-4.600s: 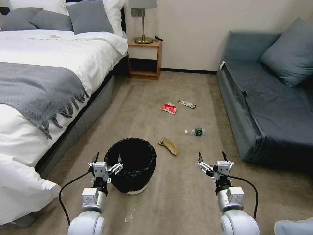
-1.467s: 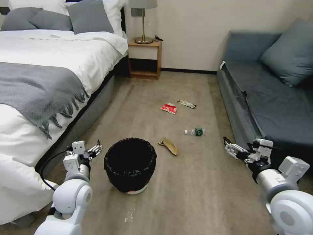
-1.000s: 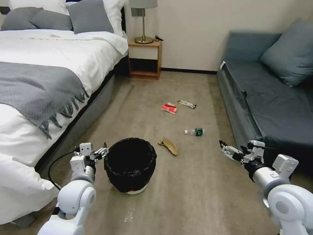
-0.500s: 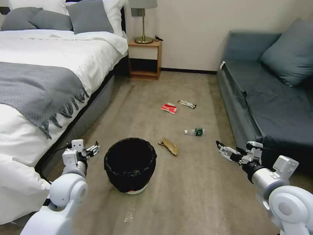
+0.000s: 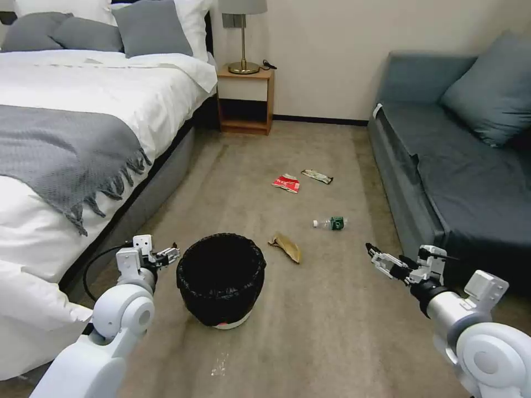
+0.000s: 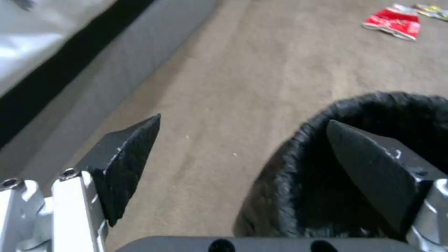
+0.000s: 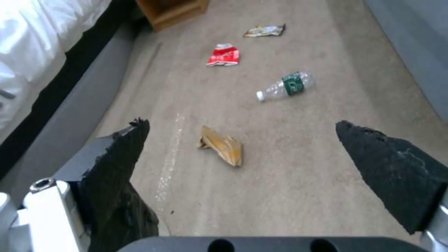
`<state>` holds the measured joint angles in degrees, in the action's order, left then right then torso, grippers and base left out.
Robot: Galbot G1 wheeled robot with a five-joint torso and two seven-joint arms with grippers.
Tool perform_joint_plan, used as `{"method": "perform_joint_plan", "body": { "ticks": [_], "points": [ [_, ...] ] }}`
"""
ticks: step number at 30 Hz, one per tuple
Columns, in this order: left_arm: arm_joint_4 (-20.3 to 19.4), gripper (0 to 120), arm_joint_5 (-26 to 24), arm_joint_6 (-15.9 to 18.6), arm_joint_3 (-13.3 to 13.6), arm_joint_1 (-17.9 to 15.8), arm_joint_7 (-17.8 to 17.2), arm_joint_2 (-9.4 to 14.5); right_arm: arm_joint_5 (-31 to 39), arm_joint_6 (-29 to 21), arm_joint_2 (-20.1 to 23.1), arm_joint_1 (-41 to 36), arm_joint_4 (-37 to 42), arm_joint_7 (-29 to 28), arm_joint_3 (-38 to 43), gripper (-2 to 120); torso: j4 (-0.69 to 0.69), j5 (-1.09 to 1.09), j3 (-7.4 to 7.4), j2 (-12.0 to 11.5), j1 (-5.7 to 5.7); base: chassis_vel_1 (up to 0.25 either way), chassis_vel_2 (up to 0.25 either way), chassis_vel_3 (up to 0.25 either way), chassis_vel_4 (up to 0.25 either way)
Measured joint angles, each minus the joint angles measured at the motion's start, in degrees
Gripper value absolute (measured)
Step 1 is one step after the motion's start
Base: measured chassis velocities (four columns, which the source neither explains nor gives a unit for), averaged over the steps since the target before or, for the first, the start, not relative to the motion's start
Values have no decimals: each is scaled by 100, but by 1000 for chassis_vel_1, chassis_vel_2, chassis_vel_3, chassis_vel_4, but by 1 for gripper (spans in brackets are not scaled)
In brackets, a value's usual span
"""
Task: Pick up the trash bin, then pick up the garbage on the floor and place it into the trash bin.
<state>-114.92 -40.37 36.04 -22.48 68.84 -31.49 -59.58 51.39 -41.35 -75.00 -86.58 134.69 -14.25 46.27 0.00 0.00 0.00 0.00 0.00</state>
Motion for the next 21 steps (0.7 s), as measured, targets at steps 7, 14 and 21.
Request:
{"method": "perform_joint_plan", "body": {
  "ticks": [7, 14, 21],
  "points": [
    [314, 93, 9, 82, 226, -127, 73, -155, -197, 62, -58, -142, 89, 3, 31, 100, 0, 0, 0, 0, 0, 0, 0, 0, 0],
    [860, 77, 192, 89, 410, -433, 74, -458, -459, 85, -129, -278, 103, 42, 30, 100, -1, 0, 0, 0, 0, 0, 0, 0, 0],
    [1314, 86, 481, 80, 479, -545, 193, -681, -573, 80, -134, -350, 115, 8, 56, 100, 0, 1, 0, 0, 0, 0, 0, 0, 0]
  ]
}}
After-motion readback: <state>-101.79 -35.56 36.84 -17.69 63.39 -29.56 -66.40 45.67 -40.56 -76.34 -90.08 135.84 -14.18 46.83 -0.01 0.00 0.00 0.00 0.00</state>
